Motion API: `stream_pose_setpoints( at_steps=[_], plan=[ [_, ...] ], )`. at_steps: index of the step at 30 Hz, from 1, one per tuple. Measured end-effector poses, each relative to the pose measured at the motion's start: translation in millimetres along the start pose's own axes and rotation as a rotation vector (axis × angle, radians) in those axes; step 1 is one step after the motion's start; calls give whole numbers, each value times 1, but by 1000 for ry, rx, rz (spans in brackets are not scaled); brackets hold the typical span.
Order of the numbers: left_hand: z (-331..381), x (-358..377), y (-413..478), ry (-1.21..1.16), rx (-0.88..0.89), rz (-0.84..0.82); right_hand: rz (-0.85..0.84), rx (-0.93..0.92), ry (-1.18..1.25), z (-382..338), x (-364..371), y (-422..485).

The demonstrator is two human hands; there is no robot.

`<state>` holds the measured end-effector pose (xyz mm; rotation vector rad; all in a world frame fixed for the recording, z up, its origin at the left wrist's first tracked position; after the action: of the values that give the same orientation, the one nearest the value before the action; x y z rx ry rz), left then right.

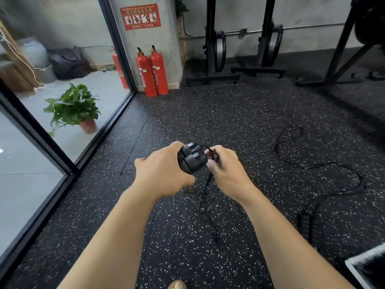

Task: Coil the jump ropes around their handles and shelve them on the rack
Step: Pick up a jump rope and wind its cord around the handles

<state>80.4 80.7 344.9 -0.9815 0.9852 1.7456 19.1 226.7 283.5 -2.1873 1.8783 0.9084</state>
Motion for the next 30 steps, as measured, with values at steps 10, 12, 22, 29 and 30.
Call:
stream_pose_setpoints(
  at_steps=[10,12,22,29,30],
  plan=[
    [-31,-18,4,-136,-319,228,-165,147,-236,39,6,-1],
    [-37,-19,6,-247,-380,264,-195,190,-262,45,6,-2],
    [-40,8,4,-851,-694,-68,-60,403,270,37,8,6],
    [18,35,-6,-1193,-565,-491,-232,442,651,3,25,3],
    [20,37,-6,-1218,-550,-507,-260,455,665,0,27,2]
  ],
)
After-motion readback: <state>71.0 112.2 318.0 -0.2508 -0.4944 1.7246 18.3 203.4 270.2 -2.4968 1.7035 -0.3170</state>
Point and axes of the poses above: each hand's wrist, its own y-axis towards the middle knuckle, its own x-axis out of the palm, z = x × y, the point moved 5 cm from there along y, towards the middle knuckle, and after that the axes turned 11 degrees about z, right-handed, at the moved point
